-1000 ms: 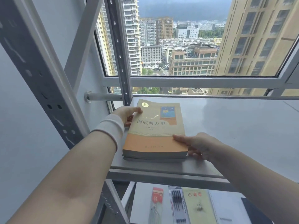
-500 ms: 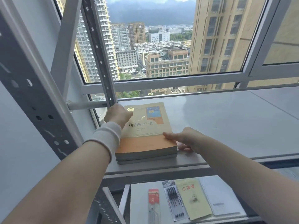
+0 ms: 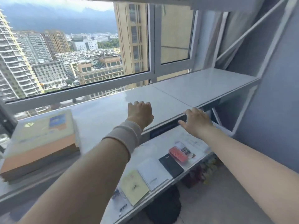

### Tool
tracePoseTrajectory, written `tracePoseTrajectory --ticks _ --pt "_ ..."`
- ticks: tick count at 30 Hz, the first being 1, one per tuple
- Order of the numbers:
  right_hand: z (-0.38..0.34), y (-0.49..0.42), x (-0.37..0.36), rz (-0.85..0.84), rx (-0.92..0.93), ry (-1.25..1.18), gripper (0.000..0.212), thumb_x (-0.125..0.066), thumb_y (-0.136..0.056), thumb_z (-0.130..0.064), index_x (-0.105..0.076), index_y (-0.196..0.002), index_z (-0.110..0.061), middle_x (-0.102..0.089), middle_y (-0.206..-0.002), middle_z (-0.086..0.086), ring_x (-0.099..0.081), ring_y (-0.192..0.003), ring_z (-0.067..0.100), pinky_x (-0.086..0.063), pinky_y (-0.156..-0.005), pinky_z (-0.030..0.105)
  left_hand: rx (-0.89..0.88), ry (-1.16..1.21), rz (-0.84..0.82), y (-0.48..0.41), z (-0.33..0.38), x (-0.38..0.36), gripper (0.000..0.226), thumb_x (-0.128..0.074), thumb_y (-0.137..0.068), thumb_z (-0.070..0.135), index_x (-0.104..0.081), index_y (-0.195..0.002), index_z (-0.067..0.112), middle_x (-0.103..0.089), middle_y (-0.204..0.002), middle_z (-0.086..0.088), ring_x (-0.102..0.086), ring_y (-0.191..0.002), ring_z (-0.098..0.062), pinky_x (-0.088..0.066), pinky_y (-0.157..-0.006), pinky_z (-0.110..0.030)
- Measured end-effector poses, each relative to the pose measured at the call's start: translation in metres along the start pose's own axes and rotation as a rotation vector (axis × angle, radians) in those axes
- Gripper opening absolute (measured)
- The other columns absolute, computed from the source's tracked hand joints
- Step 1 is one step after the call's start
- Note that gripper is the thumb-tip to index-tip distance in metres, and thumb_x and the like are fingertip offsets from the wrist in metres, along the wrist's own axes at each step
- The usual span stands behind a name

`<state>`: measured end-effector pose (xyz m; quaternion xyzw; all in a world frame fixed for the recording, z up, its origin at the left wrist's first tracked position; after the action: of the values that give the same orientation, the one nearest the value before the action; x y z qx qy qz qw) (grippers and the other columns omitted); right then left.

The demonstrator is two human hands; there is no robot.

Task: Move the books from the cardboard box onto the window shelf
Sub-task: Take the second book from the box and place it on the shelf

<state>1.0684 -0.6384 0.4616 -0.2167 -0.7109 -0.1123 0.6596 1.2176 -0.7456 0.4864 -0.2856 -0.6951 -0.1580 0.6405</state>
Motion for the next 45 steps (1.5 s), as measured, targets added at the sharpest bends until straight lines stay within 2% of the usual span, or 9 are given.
tracePoseTrajectory --ticks 6,10,13,17,27,38,42,45 --pt "0.229 0.081 0.014 -0.013 -0.217 0.214 0.057 -0.036 -0.096 -0.041 -0.034 -0.143 -0.008 -0.034 -0.149 0.014 -0.021 -0.144 0.030 -0.018 -0.116 0.045 -0.242 0.113 -0.003 0.006 0.248 0.001 0.041 -0.044 -0.093 0.026 -0.047 -0.131 0.011 -0.053 -0.133 -0.012 -0.047 -0.124 -0.031 -0.038 -0.097 -0.041" --pt "0.372 0.155 0.021 -0.076 -0.406 0.284 0.052 -0.038 -0.095 -0.042 -0.043 -0.134 -0.009 -0.043 -0.142 0.013 -0.028 -0.140 0.031 -0.025 -0.111 0.045 -0.444 0.126 -0.002 0.025 0.412 0.004 0.042 -0.045 -0.094 0.031 -0.047 -0.131 0.011 -0.056 -0.131 -0.011 -0.050 -0.123 -0.032 -0.039 -0.098 -0.042" --pt "0.466 0.206 0.028 -0.106 -0.558 0.301 0.048 -0.039 -0.095 -0.041 -0.046 -0.129 -0.008 -0.048 -0.137 0.013 -0.035 -0.133 0.031 -0.031 -0.107 0.043 -0.582 0.168 -0.038 0.039 0.523 0.007 0.039 -0.044 -0.094 0.028 -0.049 -0.128 0.009 -0.054 -0.132 -0.013 -0.047 -0.125 -0.032 -0.037 -0.100 -0.042" --pt "0.579 0.265 0.028 -0.128 -0.718 0.337 0.049 -0.039 -0.095 -0.042 -0.046 -0.130 -0.008 -0.048 -0.136 0.014 -0.037 -0.132 0.031 -0.028 -0.108 0.045 -0.754 0.162 -0.105 0.053 0.661 0.004 0.043 -0.046 -0.092 0.027 -0.047 -0.132 0.012 -0.052 -0.135 -0.012 -0.045 -0.128 -0.032 -0.037 -0.100 -0.040" --pt "0.851 0.324 0.025 -0.218 -1.007 0.327 0.042 -0.039 -0.095 -0.035 -0.049 -0.125 -0.008 -0.053 -0.128 0.013 -0.049 -0.119 0.031 -0.037 -0.099 0.040 -1.076 0.200 -0.141 0.020 0.982 -0.011 0.040 -0.042 -0.094 0.026 -0.046 -0.132 0.011 -0.052 -0.134 -0.011 -0.047 -0.126 -0.030 -0.038 -0.097 -0.038" --pt "1.081 0.359 -0.015 -0.323 -1.123 0.193 0.048 -0.037 -0.096 -0.039 -0.046 -0.132 -0.010 -0.051 -0.132 0.012 -0.049 -0.120 0.030 -0.037 -0.100 0.039 -1.267 0.142 -0.257 0.015 1.254 -0.050 0.041 -0.044 -0.093 0.025 -0.047 -0.131 0.012 -0.054 -0.132 -0.010 -0.046 -0.125 -0.029 -0.038 -0.098 -0.039" --pt "1.174 0.375 -0.051 -0.361 -1.089 0.155 0.045 -0.036 -0.096 -0.037 -0.048 -0.129 -0.010 -0.053 -0.129 0.012 -0.050 -0.118 0.029 -0.038 -0.097 0.039 -1.270 0.097 -0.321 0.025 1.344 -0.087 0.040 -0.044 -0.093 0.027 -0.048 -0.129 0.011 -0.056 -0.129 -0.010 -0.049 -0.122 -0.030 -0.039 -0.096 -0.039" --pt "1.237 0.389 -0.093 -0.414 -1.031 0.102 0.045 -0.036 -0.096 -0.038 -0.047 -0.131 -0.011 -0.054 -0.129 0.011 -0.051 -0.117 0.028 -0.040 -0.098 0.039 -1.200 0.040 -0.410 0.032 1.401 -0.128 0.040 -0.043 -0.093 0.024 -0.047 -0.130 0.009 -0.056 -0.129 -0.011 -0.049 -0.122 -0.030 -0.038 -0.097 -0.038"
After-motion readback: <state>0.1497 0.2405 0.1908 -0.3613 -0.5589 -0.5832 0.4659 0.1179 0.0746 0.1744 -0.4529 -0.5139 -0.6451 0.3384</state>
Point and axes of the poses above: each hand's wrist, its own y-axis away from the middle knuckle, its own x-axis out of the back of the hand, z = x × y, the point moved 2 cm from there along -y, towards the middle knuckle
